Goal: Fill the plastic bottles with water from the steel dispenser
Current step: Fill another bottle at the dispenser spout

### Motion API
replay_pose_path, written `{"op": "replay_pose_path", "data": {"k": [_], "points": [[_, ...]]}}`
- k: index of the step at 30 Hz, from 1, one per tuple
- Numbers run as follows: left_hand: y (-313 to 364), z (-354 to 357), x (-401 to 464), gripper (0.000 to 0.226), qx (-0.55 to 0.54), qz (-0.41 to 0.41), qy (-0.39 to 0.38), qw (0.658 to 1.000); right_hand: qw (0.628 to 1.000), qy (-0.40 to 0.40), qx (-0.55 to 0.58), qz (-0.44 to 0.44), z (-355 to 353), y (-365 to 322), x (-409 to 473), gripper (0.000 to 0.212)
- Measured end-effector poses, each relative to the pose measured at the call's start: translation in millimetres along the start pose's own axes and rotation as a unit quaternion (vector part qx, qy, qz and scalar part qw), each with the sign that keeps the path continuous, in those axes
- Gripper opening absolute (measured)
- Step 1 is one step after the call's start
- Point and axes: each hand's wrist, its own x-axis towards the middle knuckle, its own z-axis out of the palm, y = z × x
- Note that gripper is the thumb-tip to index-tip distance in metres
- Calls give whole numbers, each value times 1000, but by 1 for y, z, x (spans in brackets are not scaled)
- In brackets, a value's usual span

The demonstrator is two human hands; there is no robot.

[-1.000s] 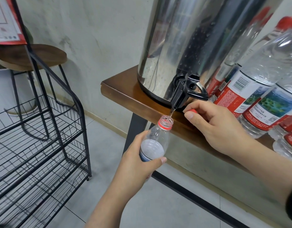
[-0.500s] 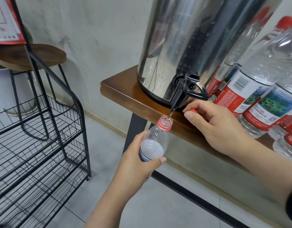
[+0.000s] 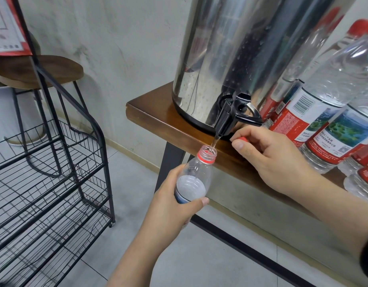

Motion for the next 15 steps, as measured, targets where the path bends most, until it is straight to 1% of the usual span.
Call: {"op": "replay_pose_path", "data": {"k": [15], "points": [[0,1,1,73,4,-7,-10,1000,1000,0,11,-6,1,1,0,39]]}}
